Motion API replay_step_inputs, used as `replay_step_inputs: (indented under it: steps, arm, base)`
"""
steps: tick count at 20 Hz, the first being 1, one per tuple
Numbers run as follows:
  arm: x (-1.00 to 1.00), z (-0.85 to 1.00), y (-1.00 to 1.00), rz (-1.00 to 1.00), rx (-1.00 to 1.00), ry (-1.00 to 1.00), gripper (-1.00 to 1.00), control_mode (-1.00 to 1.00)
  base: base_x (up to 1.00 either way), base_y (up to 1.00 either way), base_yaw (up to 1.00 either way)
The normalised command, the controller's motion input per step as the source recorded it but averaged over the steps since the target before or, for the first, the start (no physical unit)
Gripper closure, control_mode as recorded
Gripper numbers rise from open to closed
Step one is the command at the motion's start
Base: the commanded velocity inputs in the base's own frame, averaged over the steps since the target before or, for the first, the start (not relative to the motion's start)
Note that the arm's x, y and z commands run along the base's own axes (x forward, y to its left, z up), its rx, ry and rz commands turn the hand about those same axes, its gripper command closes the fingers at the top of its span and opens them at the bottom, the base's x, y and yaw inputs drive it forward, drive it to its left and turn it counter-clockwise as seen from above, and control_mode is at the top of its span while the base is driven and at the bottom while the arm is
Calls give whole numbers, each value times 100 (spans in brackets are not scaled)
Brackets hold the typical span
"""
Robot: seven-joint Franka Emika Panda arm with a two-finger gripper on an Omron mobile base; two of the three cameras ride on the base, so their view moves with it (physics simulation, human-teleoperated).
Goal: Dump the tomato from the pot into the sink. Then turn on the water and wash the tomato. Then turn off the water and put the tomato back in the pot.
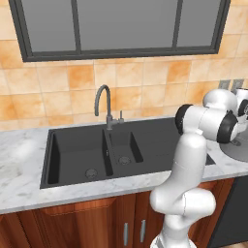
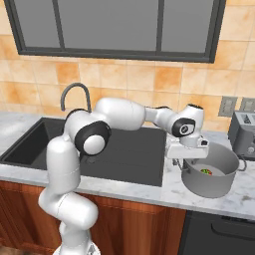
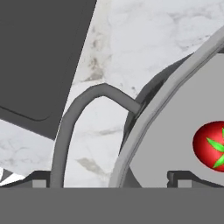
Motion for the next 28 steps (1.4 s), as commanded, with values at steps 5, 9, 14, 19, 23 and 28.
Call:
replay_step_inputs:
  steps: [5,9,14,19,23,28]
  arm:
    - [13,-46,0,9,0,0,-100,-100]
    - [31,-62,0,12,0,1,-100,-100]
    - [24,-62,6,11,0,4,100,-100]
    - [-7,-1,29,9,3,-6,100,-100]
    - [-21,74,83,3,1,-15,100,-100]
    - [-13,92,100,4,0,-13,100,-100]
  base:
    - [0,0,0]
    - [0,0,0]
    - [0,0,0]
    - [0,0,0]
    - [0,0,0]
    - [0,0,0]
